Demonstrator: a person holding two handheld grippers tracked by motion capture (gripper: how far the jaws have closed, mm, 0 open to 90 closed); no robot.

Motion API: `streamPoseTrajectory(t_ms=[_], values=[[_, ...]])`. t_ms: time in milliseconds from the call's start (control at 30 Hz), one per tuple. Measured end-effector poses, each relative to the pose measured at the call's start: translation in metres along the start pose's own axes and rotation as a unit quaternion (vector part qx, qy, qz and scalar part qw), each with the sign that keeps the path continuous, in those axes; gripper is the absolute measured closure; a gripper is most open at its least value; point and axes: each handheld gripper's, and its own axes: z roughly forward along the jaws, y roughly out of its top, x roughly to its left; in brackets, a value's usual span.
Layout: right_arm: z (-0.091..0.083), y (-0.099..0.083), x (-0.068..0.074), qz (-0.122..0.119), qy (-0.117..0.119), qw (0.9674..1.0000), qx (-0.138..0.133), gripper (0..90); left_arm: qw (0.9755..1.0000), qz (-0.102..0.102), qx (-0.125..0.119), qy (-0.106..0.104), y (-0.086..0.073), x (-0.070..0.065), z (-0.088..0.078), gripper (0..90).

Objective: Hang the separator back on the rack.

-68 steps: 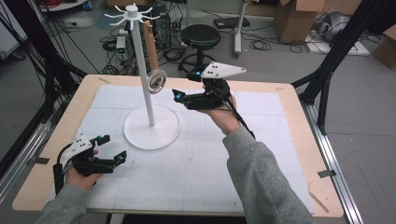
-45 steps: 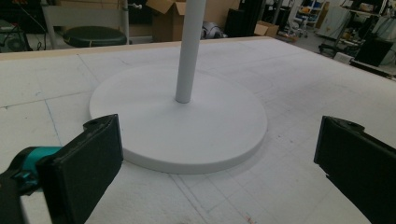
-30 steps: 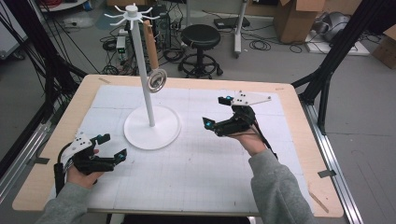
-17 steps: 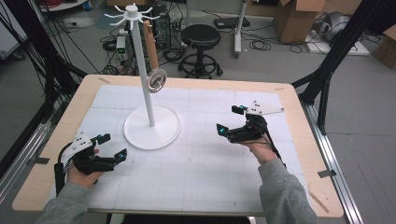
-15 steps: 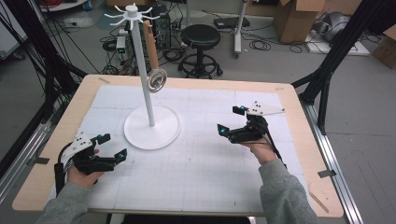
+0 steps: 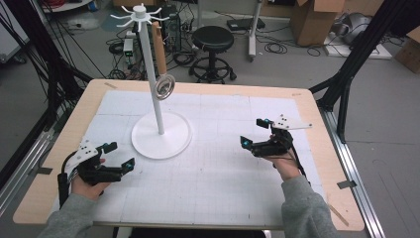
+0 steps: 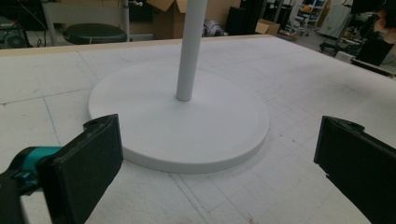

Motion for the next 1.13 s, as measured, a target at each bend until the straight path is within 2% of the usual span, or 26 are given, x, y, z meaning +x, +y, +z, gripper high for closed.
streamPoseTrajectory(t_ms=[300,400,600,733,800,867,933,1133], values=[[-0.016,-0.021,-0.009,0.007,-0.008,0.9999,-0.008,1.2,1.0000,-0.001,-0.002,-0.001,0.000,0.000,0.000,1.7],[-0.024,-0.032,-0.013,0.015,-0.010,0.9998,0.002,1.2,1.0000,0.000,-0.002,-0.001,0.000,0.000,-0.001,1.7],[-0.030,-0.046,-0.016,0.017,-0.007,0.9997,0.019,1.3,1.0000,0.000,-0.004,-0.003,0.000,0.001,-0.001,1.7],[-0.040,-0.052,-0.021,0.023,-0.015,0.9996,0.011,1.3,1.0000,-0.002,-0.004,-0.003,0.001,0.001,-0.001,1.7],[-0.051,-0.057,-0.025,0.033,-0.029,0.9990,0.003,1.2,1.0000,-0.002,-0.004,-0.003,0.000,0.001,-0.001,1.7],[-0.054,-0.058,-0.026,0.033,-0.033,0.9989,0.004,1.3,1.0000,0.000,-0.004,-0.003,0.001,0.001,-0.001,1.7],[-0.063,-0.065,-0.028,0.034,-0.046,0.9983,0.006,1.2,1.0000,-0.001,-0.004,-0.004,0.000,0.001,-0.001,1.7],[-0.065,-0.068,-0.031,0.038,-0.056,0.9977,0.003,1.3,1.0000,0.002,-0.005,-0.001,0.001,0.000,0.000,1.7]])
